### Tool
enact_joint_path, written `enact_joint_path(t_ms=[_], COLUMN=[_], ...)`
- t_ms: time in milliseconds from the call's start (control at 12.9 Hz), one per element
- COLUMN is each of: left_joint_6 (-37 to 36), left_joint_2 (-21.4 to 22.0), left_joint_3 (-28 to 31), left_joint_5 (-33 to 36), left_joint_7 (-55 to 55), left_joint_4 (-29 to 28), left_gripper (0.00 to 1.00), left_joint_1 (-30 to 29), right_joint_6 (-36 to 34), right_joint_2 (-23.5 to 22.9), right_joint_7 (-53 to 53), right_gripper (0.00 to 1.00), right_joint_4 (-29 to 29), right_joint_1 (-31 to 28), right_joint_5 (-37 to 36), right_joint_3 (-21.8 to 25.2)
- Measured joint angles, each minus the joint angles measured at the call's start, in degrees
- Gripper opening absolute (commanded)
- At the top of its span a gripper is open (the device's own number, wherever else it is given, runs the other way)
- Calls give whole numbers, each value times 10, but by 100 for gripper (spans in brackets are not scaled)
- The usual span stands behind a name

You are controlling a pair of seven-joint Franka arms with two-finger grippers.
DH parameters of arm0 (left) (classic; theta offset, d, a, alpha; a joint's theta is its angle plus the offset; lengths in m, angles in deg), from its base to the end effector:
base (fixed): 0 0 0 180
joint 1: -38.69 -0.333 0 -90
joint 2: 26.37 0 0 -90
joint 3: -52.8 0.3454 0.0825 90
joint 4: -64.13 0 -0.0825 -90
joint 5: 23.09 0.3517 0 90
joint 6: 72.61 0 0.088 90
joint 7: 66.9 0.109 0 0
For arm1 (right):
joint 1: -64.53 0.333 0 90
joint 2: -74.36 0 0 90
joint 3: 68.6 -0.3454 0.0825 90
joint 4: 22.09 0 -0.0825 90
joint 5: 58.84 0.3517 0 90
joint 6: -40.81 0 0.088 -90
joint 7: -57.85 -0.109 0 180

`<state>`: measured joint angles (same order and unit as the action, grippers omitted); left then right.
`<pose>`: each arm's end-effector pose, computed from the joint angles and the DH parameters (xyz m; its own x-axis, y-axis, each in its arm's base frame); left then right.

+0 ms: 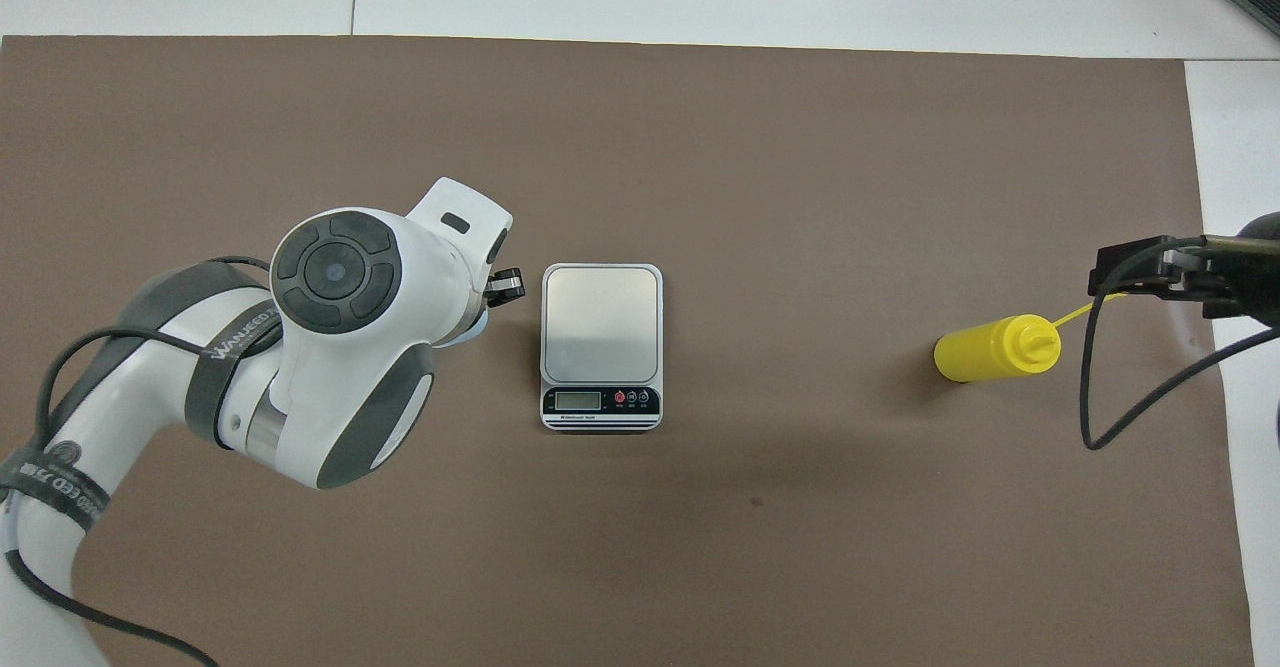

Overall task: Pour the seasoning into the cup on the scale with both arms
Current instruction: 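Carry the blue cup with the left gripper onto the scale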

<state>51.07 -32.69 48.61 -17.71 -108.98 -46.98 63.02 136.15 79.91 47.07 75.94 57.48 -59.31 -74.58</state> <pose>0.5030 -0.2672 0.4800 0.9735 0.1880 0.1301 0.1875 -0.9821 0.0161 0.4971 -0.0072 0.6472 0.9775 -0.2045 0.0519 -0.2052 -0.9787 0.0087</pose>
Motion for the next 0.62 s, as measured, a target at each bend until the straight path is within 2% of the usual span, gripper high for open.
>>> enact_joint_path(t_ms=[233, 622], left_joint_6=[-8, -10], left_joint_2=[0, 0], left_joint_3=[-3, -10], left_joint_5=[7, -32], left_joint_7=[0, -2], left_joint_4=[15, 22], left_gripper=[0, 0], left_joint_1=[0, 13], right_joint_6=[4, 5], right_joint_2=[1, 1], right_joint_7=[0, 0], right_gripper=[100, 100], right_joint_4=[1, 4], right_joint_1=[0, 0], right_joint_5=[0, 0], right_joint_3=[0, 0])
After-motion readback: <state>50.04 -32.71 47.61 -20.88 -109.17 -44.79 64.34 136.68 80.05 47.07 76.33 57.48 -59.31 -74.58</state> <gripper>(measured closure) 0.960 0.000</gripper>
